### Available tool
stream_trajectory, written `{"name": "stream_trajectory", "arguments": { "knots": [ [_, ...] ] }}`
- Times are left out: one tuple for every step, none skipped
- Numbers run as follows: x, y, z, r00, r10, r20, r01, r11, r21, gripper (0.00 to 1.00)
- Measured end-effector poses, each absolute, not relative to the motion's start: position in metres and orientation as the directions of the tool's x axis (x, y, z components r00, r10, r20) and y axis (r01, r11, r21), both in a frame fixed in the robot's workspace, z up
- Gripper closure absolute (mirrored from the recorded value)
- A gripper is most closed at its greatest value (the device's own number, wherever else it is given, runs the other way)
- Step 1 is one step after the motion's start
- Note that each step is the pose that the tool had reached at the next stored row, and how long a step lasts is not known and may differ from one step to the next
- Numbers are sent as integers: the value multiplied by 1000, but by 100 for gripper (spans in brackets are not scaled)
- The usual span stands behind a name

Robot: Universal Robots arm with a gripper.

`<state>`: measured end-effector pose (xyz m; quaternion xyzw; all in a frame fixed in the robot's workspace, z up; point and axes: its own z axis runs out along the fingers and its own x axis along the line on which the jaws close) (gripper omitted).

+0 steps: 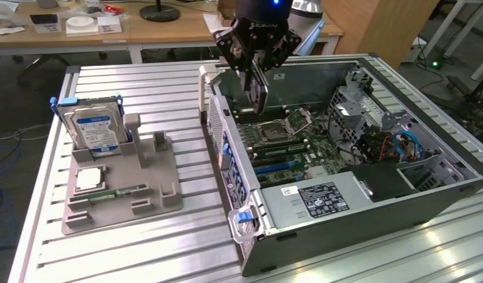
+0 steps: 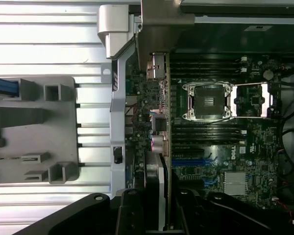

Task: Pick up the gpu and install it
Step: 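Pick up the gpu and move the gpu toward the slot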

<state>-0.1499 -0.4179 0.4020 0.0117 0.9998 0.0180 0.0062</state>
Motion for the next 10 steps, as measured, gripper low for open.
{"name": "stream_trajectory", "arguments": {
  "knots": [
    [-148,-418,402,-1000,20,-12,20,999,36,72],
    [-145,-418,402,-1000,17,-12,17,999,36,72],
    [-144,-418,402,-1000,15,-12,15,999,36,72],
    [-142,-418,402,-1000,14,-12,14,999,36,72],
    [-140,-418,402,-1000,14,-12,13,999,36,72],
    [-137,-418,402,-1000,13,-12,13,999,37,72],
    [-135,-418,402,-1000,13,-12,12,999,37,72],
    [-133,-418,402,-1000,12,-12,12,999,37,72],
    [-131,-418,402,-1000,12,-12,11,999,37,72],
    [-128,-418,402,-1000,12,-12,11,999,37,72]
  ]
}}
